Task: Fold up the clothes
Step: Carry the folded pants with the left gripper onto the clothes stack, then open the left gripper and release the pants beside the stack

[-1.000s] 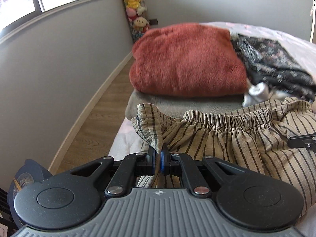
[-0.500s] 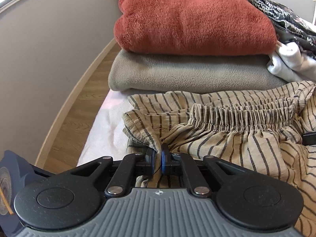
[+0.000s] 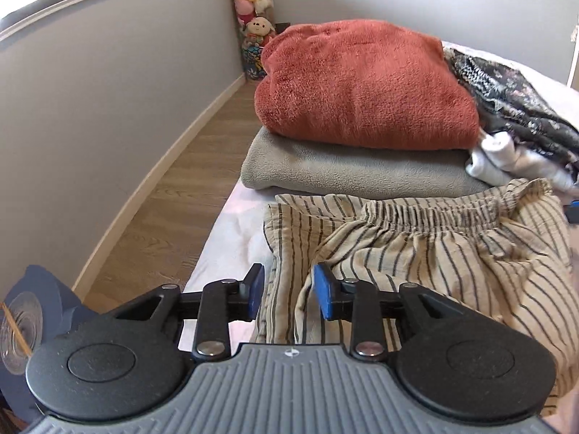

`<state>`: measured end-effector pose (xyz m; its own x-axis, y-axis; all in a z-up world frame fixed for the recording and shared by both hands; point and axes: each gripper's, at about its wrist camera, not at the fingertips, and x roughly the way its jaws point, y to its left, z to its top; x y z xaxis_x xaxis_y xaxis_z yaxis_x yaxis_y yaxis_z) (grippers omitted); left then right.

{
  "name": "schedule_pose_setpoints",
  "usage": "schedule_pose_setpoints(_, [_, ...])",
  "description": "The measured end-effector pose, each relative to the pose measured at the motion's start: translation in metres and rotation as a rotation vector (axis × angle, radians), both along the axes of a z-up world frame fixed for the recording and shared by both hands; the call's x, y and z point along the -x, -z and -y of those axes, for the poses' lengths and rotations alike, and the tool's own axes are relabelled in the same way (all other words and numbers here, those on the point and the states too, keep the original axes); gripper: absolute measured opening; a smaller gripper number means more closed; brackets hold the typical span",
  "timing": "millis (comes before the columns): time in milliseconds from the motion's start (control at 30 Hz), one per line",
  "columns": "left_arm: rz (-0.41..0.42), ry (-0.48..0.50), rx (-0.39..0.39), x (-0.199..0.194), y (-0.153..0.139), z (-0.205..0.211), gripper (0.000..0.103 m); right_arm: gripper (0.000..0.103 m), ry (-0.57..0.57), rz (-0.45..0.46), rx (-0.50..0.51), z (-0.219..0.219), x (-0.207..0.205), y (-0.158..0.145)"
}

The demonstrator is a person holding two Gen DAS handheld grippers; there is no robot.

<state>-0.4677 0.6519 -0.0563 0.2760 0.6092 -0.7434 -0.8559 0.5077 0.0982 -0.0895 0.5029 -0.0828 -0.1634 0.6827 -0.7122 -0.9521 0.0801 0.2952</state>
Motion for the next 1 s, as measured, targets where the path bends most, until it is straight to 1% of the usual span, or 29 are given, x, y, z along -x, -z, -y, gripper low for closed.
schedule_pose_setpoints(33, [0.006, -0.005, 0.003, 0.001, -0.002, 0.001, 0.029, 0.05, 0.028, -0.057, 0.004, -0.002, -0.008, 0.001])
schedule_pose_setpoints(100, [0.03, -0.004, 0.02, 0.0, -0.004, 0.005, 0.029, 0.05, 0.063, -0.141, 0.004, -0.01, -0.017, 0.002])
schedule_pose_setpoints(167, [0.053, -0.003, 0.038, -0.001, -0.006, 0.009, 0.029, 0.049, 0.077, -0.184, 0.006, -0.021, -0.019, 0.004])
schedule_pose_setpoints(233, [0.048, 0.017, 0.047, -0.008, -0.005, 0.014, 0.029, 0.048, 0.071, -0.223, 0.023, -0.033, -0.017, 0.008])
schedule_pose_setpoints(267, [0.036, 0.028, 0.051, -0.012, -0.003, 0.016, 0.029, 0.038, 0.067, -0.224, 0.04, -0.039, -0.015, 0.011])
schedule_pose_setpoints(300, [0.021, 0.041, 0.054, -0.014, -0.001, 0.019, 0.029, 0.03, 0.05, -0.212, 0.054, -0.045, -0.011, 0.014])
schedule_pose_setpoints(333, [0.004, 0.048, 0.06, -0.017, 0.002, 0.02, 0.029, 0.013, 0.021, -0.178, 0.063, -0.052, -0.006, 0.016])
schedule_pose_setpoints(367, [-0.013, 0.055, 0.065, -0.019, 0.006, 0.021, 0.029, 0.009, -0.005, -0.13, 0.066, -0.055, 0.0, 0.018])
schedule_pose_setpoints(433, [-0.036, 0.054, 0.08, -0.022, 0.015, 0.021, 0.029, 0.006, -0.065, 0.003, 0.061, -0.06, 0.015, 0.023])
schedule_pose_setpoints(467, [-0.045, 0.05, 0.088, -0.022, 0.02, 0.02, 0.029, 0.006, -0.077, 0.039, 0.067, -0.063, 0.018, 0.026])
schedule_pose_setpoints(533, [-0.037, 0.031, 0.1, -0.02, 0.027, 0.018, 0.029, 0.006, -0.1, 0.106, 0.079, -0.068, 0.025, 0.034])
schedule_pose_setpoints(600, [-0.018, 0.01, 0.103, -0.016, 0.027, 0.016, 0.031, 0.008, -0.08, 0.119, 0.097, -0.069, 0.023, 0.037])
schedule_pose_setpoints(633, [-0.013, 0.01, 0.095, -0.015, 0.024, 0.017, 0.032, 0.015, -0.064, 0.127, 0.103, -0.068, 0.021, 0.035])
schedule_pose_setpoints(667, [-0.008, 0.009, 0.086, -0.013, 0.02, 0.019, 0.037, 0.017, -0.056, 0.13, 0.098, -0.065, 0.018, 0.031])
schedule_pose_setpoints(700, [-0.005, 0.01, 0.07, -0.012, 0.016, 0.021, 0.04, 0.018, -0.047, 0.14, 0.091, -0.06, 0.016, 0.026])
schedule_pose_setpoints(733, [0.0, 0.014, 0.059, -0.011, 0.011, 0.025, 0.041, 0.021, -0.038, 0.152, 0.084, -0.056, 0.014, 0.02])
schedule_pose_setpoints(800, [0.009, 0.021, 0.035, -0.01, 0.001, 0.033, 0.041, 0.021, -0.039, 0.125, 0.044, -0.042, 0.011, 0.004])
schedule_pose_setpoints(900, [0.034, 0.004, 0.018, -0.013, -0.015, 0.047, 0.041, 0.022, -0.032, 0.092, 0.001, -0.023, 0.012, -0.018])
schedule_pose_setpoints(933, [0.043, -0.001, 0.012, -0.014, -0.02, 0.052, 0.041, 0.032, -0.033, 0.08, -0.014, -0.016, 0.016, -0.024])
schedule_pose_setpoints(967, [0.051, -0.007, 0.006, -0.015, -0.025, 0.056, 0.041, 0.044, -0.031, 0.067, -0.028, -0.009, 0.017, -0.031])
schedule_pose_setpoints(1000, [0.06, -0.013, 0.0, -0.016, -0.03, 0.061, 0.041, 0.048, -0.029, 0.054, -0.041, -0.001, 0.019, -0.038])
